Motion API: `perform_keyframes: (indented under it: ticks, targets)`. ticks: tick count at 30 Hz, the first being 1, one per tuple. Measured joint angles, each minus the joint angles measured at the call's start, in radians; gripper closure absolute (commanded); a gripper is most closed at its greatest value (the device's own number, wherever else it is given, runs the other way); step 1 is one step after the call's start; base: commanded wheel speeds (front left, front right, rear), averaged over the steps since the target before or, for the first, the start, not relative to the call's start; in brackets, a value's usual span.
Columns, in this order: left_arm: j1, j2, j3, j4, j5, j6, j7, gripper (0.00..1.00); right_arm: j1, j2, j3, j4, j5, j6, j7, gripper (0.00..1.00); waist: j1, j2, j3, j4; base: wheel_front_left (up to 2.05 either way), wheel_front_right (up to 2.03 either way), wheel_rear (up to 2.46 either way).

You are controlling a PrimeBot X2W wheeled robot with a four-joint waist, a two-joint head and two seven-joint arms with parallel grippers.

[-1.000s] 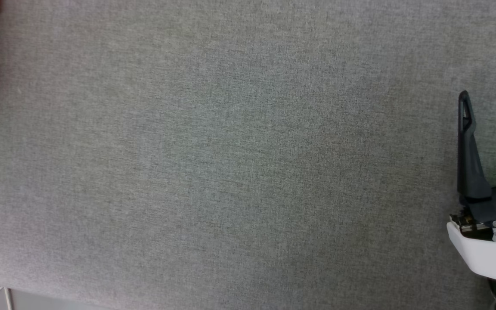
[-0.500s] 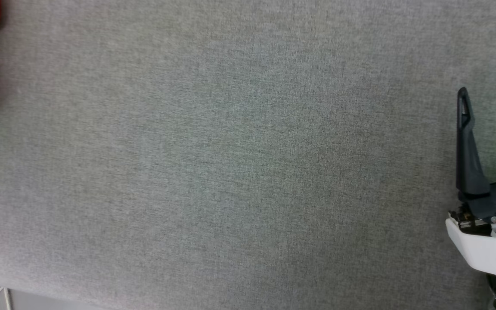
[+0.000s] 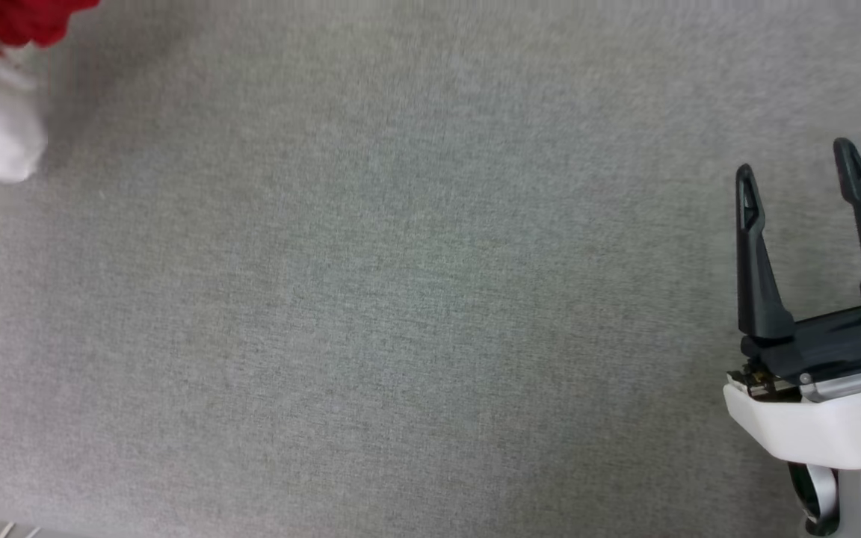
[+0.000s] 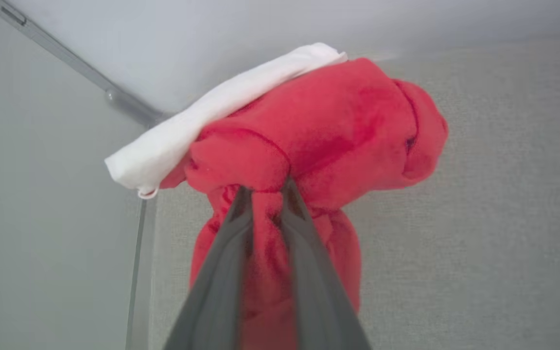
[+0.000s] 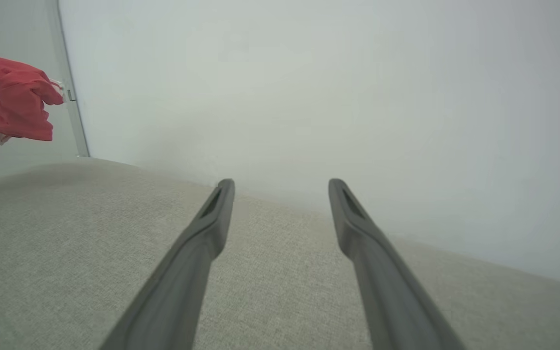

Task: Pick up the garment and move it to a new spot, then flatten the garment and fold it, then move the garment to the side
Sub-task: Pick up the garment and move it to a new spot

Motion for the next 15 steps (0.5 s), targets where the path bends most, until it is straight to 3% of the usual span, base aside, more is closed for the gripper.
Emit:
perform_keyframes:
  ticks: [6,15]
  targets:
    - [-0.11,-0.001,-0.093,-0.116,0.031,0.0,0.028,1.0,-0.001,0.019,0.008,0.027,0.022,0.0,0.0,0.0,-0.0001,0.0,-0.075,-0.033,0.0,0.0,0.0]
    - [-0.234,-0.055,-0.235,-0.245,0.064,-0.001,0.08,1.0,0.006,0.025,0.009,0.05,0.091,0.0,0.0,0.0,-0.0001,0.0,-0.156,-0.125,0.0,0.0,0.0]
